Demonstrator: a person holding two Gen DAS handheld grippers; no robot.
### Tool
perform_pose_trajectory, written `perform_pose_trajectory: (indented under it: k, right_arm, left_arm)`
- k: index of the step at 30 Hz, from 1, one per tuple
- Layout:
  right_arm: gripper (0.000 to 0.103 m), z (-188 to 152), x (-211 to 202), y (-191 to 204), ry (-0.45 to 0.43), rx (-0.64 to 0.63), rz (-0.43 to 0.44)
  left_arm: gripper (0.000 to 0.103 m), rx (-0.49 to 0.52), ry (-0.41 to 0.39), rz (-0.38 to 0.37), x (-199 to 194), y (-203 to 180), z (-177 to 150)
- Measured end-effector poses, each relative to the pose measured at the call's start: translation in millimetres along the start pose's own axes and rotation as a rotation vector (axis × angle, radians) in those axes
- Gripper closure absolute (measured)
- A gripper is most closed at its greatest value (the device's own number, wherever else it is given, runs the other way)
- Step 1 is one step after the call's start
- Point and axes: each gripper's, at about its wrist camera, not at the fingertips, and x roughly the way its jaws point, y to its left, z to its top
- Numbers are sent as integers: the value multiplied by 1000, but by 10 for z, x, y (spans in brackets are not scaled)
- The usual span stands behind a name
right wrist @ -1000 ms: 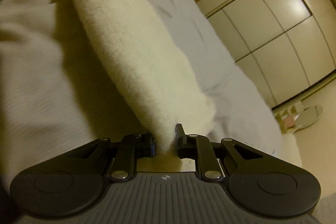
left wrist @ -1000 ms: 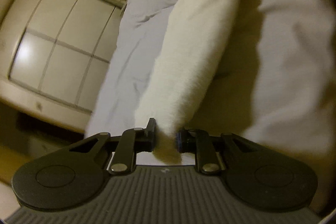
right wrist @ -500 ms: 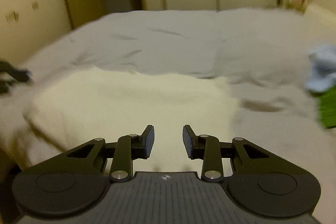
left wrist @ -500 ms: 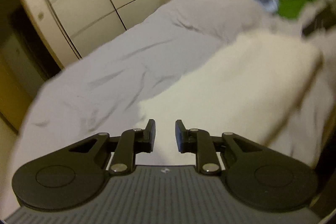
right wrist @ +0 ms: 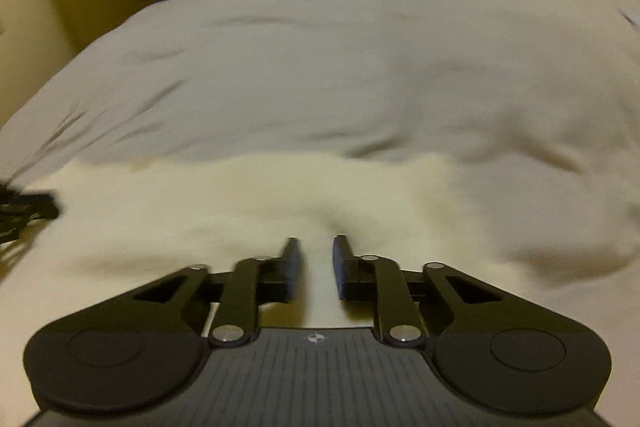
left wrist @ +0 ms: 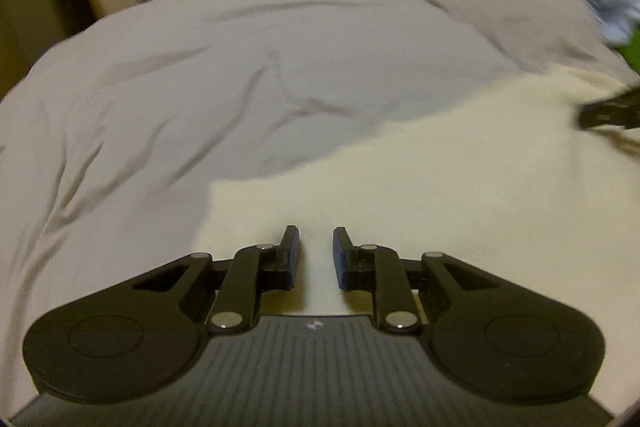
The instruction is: Fold clothes
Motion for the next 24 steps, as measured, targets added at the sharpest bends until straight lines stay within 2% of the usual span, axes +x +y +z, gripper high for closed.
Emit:
perform_pose_trajectory:
  k: [2, 4, 5, 6, 7, 10, 12, 13, 15, 16, 17, 18, 19, 21, 24]
  right_arm:
    - [103, 45, -17, -376, -5, 142, 51]
    - [103, 86, -111, -532, -48, 180, -30]
    - [103, 102, -195, -593, -79, 209, -16]
    - [95, 103, -283, -614, -107, 232, 5]
    - [86, 99, -372, -602, -131, 237, 13]
    - [83, 67, -401, -439, -96, 123, 38]
    - [86, 31, -297, -431, -42, 102, -7]
    - [103, 11, -230, -444, -11, 102, -39]
    - [103, -21, -245, -530, -4, 168, -96]
    - [99, -15, -318, -552, -21, 208, -123]
    - [86, -26, -426, -529, -35, 213, -166]
    - [82, -62, -579, -458, -50, 181, -207]
    - [81, -126, -762, -382, -72, 161, -200]
    - [77, -299, -1140, -239, -117, 160, -116]
    - [76, -652, -1554, 28, -131, 167, -18]
  left_arm:
    - [87, -13, 0, 24, 55, 101, 53]
    - [88, -20, -4, 62, 108, 169, 136]
    - [88, -37, -4, 79, 94, 223, 169]
    - [88, -55, -15, 70, 44, 257, 177]
    - [89, -74, -30, 55, -11, 284, 181]
    - [88, -109, -65, 11, -162, 316, 178]
    - [87, -70, -24, 42, -104, 232, 141]
    - [87, -49, -1, 61, -67, 189, 122]
    - [87, -81, 30, 91, -63, 225, 99]
    - [89, -123, 36, 106, -117, 275, 102]
    - [88, -146, 29, 124, -217, 300, 108]
    - [88, -162, 17, 144, -326, 317, 114]
    - [88, -161, -9, 158, -486, 305, 106]
    - [88, -144, -62, 162, -811, 230, 52]
    - [88, -114, -99, 138, -1284, -1, -163]
